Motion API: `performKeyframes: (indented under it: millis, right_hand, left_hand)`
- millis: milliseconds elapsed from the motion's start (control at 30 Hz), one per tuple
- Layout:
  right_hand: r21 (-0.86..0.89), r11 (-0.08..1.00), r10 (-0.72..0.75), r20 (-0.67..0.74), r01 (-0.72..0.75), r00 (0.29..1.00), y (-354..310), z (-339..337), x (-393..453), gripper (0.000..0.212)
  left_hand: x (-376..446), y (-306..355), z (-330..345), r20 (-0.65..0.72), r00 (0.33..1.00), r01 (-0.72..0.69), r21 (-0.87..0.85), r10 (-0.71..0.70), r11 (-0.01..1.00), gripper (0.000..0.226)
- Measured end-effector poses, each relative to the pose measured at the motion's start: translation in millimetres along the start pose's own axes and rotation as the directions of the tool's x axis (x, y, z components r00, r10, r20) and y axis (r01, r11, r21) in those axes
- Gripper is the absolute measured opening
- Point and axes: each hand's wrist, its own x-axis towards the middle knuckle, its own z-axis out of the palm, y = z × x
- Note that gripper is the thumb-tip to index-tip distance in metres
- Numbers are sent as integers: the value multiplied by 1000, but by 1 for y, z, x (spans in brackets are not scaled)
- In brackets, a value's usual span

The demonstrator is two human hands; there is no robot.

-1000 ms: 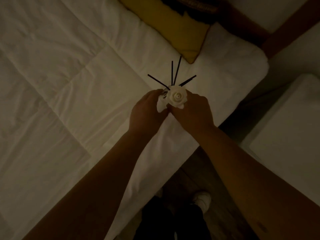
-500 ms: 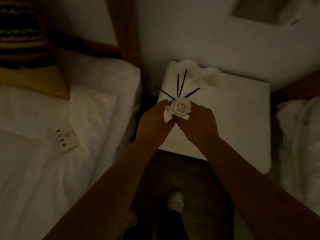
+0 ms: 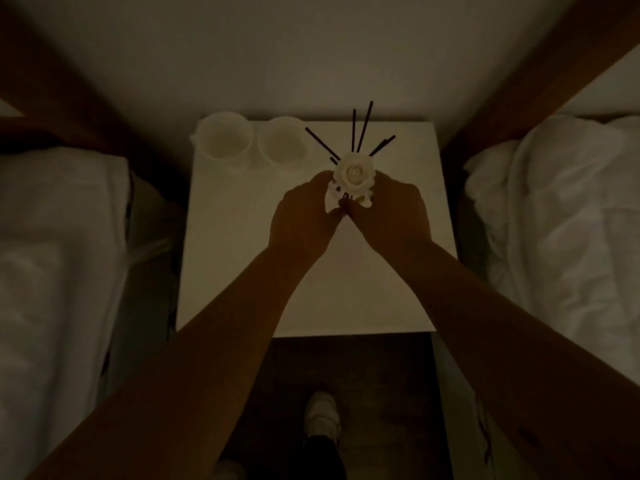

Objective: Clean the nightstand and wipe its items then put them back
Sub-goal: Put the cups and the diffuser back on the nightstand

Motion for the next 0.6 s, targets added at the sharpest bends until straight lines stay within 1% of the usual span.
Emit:
performKeyframes:
  millis: [100, 200, 300, 433, 500, 600]
  right_hand:
    - [-51, 998, -23, 2, 23, 1000, 11, 9, 22, 33]
    - [-34, 999, -27, 0, 27, 1000, 16, 17, 39, 36]
    - [-40, 999, -34, 29, 35, 999, 22, 24, 53, 36]
    - [-48, 999, -23, 28, 24, 999, 27, 31, 60, 36]
    - [-44, 999, -16, 19, 17, 1000, 28, 33, 64, 36]
    - [-61, 998, -18, 24, 19, 1000, 28, 34, 72, 35]
  left_hand:
    - [19, -4, 12, 10, 1000, 10, -62, -10, 998, 40]
    - [34, -8, 23, 6, 1000, 24, -75, -23, 997, 35]
    - [43, -13, 34, -5, 999, 41, -72, -41, 997, 29]
    - [51, -15, 41, -16, 999, 30, -70, -32, 997, 29]
    - [55, -19, 44, -1, 999, 46, -71, -46, 996, 26]
    - [63, -23, 49, 29, 995, 92, -44, -91, 995, 27]
